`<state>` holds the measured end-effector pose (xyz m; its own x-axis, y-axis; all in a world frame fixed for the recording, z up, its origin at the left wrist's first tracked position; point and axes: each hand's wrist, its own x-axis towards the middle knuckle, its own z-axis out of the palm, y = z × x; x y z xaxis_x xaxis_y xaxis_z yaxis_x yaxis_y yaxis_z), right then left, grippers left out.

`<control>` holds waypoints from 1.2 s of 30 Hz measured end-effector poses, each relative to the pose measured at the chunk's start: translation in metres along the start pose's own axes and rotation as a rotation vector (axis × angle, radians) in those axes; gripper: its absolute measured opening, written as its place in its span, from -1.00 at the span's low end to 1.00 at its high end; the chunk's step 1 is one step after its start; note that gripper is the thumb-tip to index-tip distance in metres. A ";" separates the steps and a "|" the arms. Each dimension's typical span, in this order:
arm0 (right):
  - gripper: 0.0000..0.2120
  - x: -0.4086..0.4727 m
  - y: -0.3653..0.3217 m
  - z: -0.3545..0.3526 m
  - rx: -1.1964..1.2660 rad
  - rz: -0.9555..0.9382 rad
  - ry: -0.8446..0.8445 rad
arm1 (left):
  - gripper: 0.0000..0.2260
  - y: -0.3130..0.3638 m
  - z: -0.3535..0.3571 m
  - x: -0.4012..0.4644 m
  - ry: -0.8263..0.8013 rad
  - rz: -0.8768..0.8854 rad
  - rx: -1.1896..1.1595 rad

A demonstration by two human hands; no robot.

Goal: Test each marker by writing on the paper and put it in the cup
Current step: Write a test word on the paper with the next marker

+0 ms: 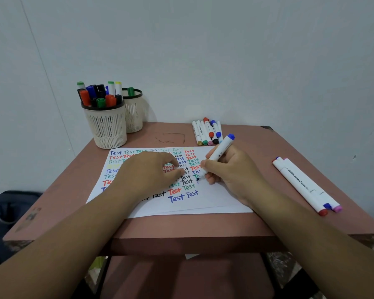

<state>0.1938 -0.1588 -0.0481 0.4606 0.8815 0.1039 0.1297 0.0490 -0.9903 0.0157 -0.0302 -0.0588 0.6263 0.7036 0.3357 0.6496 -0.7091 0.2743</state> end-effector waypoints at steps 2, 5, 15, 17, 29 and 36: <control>-0.85 -0.001 -0.001 0.000 0.012 -0.001 -0.007 | -0.67 0.000 0.000 0.000 0.001 -0.002 -0.004; -0.83 -0.003 -0.003 0.001 -0.026 -0.008 -0.023 | -0.67 0.001 -0.001 -0.001 0.005 -0.008 -0.014; -0.88 -0.002 -0.001 -0.001 -0.065 -0.041 0.036 | -0.67 0.001 -0.001 -0.002 0.001 -0.015 -0.014; -0.88 -0.003 -0.001 -0.001 -0.070 -0.041 0.023 | -0.67 0.001 -0.001 -0.002 -0.001 -0.018 -0.016; -0.86 -0.001 0.001 -0.001 -0.111 -0.047 0.008 | -0.67 0.003 -0.003 -0.001 -0.012 -0.024 -0.012; -0.86 -0.003 0.000 -0.002 -0.125 -0.044 0.009 | -0.68 0.002 -0.002 -0.002 0.001 -0.027 -0.030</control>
<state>0.1941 -0.1620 -0.0483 0.4597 0.8756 0.1481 0.2581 0.0278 -0.9657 0.0150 -0.0331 -0.0574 0.6084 0.7224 0.3286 0.6530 -0.6910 0.3101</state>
